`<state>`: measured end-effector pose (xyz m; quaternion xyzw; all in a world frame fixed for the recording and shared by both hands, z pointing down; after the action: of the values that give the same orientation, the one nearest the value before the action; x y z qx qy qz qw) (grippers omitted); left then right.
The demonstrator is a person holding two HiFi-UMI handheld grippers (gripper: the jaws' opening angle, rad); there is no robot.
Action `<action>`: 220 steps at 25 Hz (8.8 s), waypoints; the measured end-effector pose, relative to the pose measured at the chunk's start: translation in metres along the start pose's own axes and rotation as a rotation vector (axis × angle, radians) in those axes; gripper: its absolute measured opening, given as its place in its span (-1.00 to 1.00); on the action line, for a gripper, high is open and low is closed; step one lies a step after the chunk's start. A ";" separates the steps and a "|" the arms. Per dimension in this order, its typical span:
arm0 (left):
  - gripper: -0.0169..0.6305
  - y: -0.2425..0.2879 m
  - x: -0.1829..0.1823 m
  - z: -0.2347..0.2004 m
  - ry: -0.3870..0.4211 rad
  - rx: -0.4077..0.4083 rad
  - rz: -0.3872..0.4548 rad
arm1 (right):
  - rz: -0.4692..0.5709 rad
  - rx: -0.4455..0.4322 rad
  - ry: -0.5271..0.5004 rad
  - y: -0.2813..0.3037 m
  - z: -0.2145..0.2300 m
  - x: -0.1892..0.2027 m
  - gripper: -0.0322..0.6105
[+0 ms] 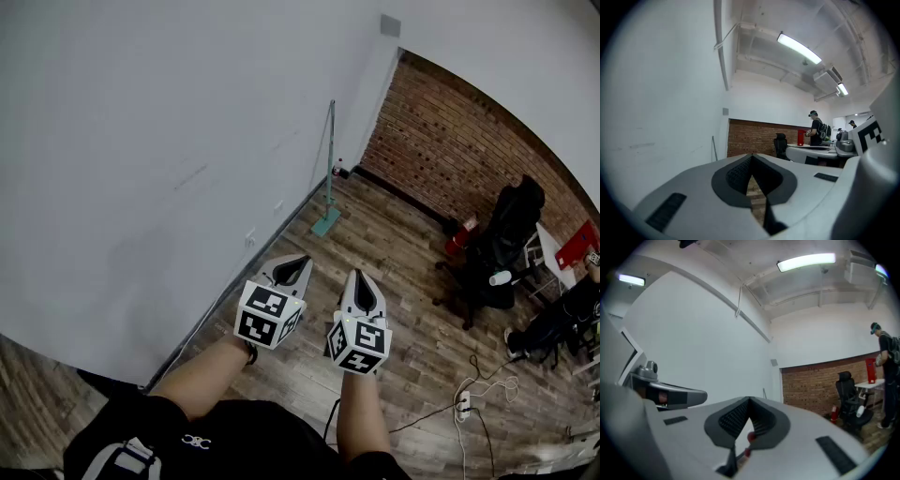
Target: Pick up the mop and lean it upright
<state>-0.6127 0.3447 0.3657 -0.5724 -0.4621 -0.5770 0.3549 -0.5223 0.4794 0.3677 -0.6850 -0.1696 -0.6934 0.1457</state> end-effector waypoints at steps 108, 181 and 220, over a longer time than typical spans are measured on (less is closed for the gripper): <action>-0.96 1.000 -0.048 -0.251 -0.153 -0.187 -0.183 | -0.249 -0.395 0.026 0.924 0.553 0.038 -0.86; -0.96 1.079 -0.028 -0.265 -0.214 -0.433 -0.251 | -0.302 -0.604 -0.070 1.040 0.635 0.116 -0.57; -0.96 1.000 -0.026 -0.303 -0.285 -0.715 -0.218 | -0.394 -0.893 -0.153 1.147 0.482 0.143 -0.56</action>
<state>0.2275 -0.2639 0.4922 -0.6817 -0.3347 -0.6506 0.0024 0.4070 -0.3387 0.5537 -0.6844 0.0078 -0.6605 -0.3088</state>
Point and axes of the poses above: the fingertips, and each gripper's own axes: y forward along the fingers, z to its right, x out of its underside, the point moved 8 cm from there along -y, backward along the fingers, and after that the axes turned 11 degrees about -x, right-handed, at the moved point
